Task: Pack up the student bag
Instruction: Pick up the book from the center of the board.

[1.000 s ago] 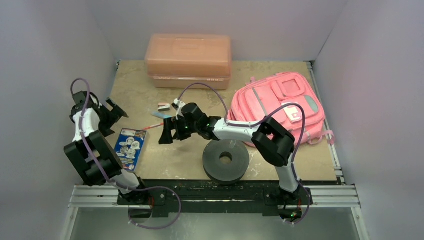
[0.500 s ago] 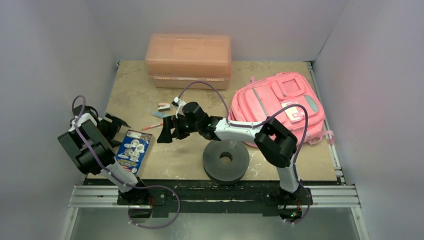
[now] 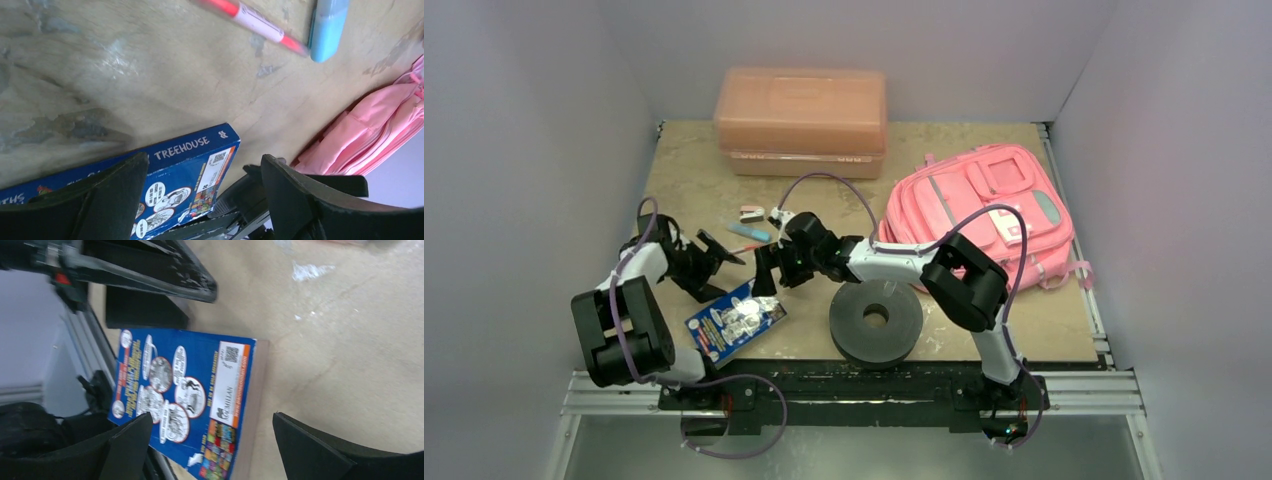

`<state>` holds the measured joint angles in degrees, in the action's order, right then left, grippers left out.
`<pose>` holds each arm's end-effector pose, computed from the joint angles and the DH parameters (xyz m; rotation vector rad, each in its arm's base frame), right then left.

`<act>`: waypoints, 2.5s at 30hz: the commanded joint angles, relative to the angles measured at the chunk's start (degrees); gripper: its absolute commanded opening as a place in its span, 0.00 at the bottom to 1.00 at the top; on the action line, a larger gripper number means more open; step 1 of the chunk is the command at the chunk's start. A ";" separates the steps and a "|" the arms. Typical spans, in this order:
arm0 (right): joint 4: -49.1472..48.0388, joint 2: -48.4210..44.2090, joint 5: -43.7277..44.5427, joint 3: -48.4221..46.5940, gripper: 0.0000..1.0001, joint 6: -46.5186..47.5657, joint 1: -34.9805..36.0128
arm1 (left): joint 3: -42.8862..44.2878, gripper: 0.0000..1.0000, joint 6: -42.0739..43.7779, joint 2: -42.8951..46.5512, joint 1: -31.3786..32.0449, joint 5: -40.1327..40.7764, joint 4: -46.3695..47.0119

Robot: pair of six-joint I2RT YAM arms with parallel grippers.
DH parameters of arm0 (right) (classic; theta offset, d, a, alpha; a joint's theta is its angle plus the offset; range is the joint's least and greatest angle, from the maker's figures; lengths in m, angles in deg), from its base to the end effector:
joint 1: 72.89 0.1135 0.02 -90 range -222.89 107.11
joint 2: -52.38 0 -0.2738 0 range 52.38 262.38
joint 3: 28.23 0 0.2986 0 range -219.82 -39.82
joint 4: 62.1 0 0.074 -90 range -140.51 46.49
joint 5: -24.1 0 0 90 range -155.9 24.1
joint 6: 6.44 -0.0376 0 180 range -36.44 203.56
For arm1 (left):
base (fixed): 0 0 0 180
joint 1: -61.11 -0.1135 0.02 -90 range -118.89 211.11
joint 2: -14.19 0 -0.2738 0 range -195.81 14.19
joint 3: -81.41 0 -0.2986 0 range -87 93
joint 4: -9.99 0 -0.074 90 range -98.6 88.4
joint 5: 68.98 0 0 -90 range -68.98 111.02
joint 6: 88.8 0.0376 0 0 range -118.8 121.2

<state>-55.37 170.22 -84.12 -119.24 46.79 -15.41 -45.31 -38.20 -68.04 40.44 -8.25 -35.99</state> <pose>0.2620 0.4328 0.1602 -0.6377 2.3355 1.2118 0.2610 0.0788 0.1371 -1.3467 2.5267 -0.7989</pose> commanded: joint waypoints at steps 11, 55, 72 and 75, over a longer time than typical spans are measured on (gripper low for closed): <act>8.05 2.00 0.21 -1.27 0.83 1.86 0.09 | -8.00 0.84 -1.54 20.37 2.39 9.22 -0.41; -18.18 -0.84 -10.98 10.61 0.00 -31.63 -6.73 | -10.73 0.83 -3.03 24.21 5.15 3.24 5.31; -8.08 -6.47 -15.46 14.61 0.00 -11.15 -21.94 | -6.49 0.88 1.85 28.62 5.27 0.52 -1.70; -2.47 -6.09 -15.87 11.89 0.00 -5.04 -22.38 | -8.78 0.86 -0.27 28.17 5.83 0.49 0.41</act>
<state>-64.90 166.31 -98.68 -103.91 31.27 -37.03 -51.58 -36.82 -40.13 45.44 -7.12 -38.15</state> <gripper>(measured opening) 0.012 0.870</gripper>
